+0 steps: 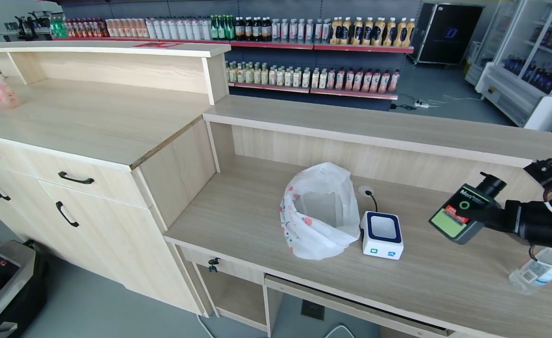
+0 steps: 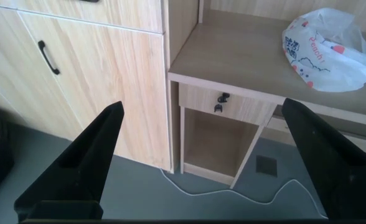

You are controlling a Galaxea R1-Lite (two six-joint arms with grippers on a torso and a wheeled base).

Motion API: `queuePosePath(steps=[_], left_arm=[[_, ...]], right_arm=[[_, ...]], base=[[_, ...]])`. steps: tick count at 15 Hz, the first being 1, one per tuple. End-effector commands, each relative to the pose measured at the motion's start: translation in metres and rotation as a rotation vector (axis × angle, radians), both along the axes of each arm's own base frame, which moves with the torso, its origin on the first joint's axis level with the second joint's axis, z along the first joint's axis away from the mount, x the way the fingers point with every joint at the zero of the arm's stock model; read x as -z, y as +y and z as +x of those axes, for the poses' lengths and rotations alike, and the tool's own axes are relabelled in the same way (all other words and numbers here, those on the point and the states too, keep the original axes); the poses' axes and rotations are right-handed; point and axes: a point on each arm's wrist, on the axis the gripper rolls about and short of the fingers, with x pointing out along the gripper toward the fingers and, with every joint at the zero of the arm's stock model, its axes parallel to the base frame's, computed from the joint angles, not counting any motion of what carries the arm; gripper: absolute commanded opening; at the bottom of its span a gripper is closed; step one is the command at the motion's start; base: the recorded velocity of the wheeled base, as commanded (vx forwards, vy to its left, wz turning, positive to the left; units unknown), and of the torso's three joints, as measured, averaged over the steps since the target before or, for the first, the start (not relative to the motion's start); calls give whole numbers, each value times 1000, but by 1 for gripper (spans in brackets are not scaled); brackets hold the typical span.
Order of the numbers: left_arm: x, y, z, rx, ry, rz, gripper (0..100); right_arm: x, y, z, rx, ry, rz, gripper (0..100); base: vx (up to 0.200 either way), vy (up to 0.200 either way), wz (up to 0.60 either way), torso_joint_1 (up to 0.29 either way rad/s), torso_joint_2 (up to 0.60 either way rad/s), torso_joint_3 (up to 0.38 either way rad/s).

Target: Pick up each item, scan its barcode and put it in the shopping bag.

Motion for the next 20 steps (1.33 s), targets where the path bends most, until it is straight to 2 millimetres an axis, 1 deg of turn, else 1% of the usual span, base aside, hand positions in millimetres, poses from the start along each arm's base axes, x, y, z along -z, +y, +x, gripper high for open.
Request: queuePosePath(steps=[1,5,7,9,11,15,17,20], left_arm=[[0,0,0,0,0,0,100],[0,0,0,0,0,0,100],[0,0,0,0,0,0,100],[0,0,0,0,0,0,100],[0,0,0,0,0,0,100],[0,0,0,0,0,0,100],[0,0,0,0,0,0,100],[0,0,0,0,0,0,100]], right_arm=[[21,-3,12,-45,48,-7,0],[35,2,19,-139,55,-8,0],[38,2,22,-145,55,-16,0],[37,-1,31,-141,44,-22,0],[39,-3,34,-136,45,-24,0],[53,-8,46,-135,16,-80,0],[57,-9,52,-134,5,-75,0],[58,-10,59,-176,-11,-43,0]], base=[[0,0,0,0,0,0],[0,0,0,0,0,0],[0,0,0,0,0,0],[0,0,0,0,0,0],[0,0,0,0,0,0],[0,0,0,0,0,0],[0,0,0,0,0,0],[0,0,0,0,0,0]])
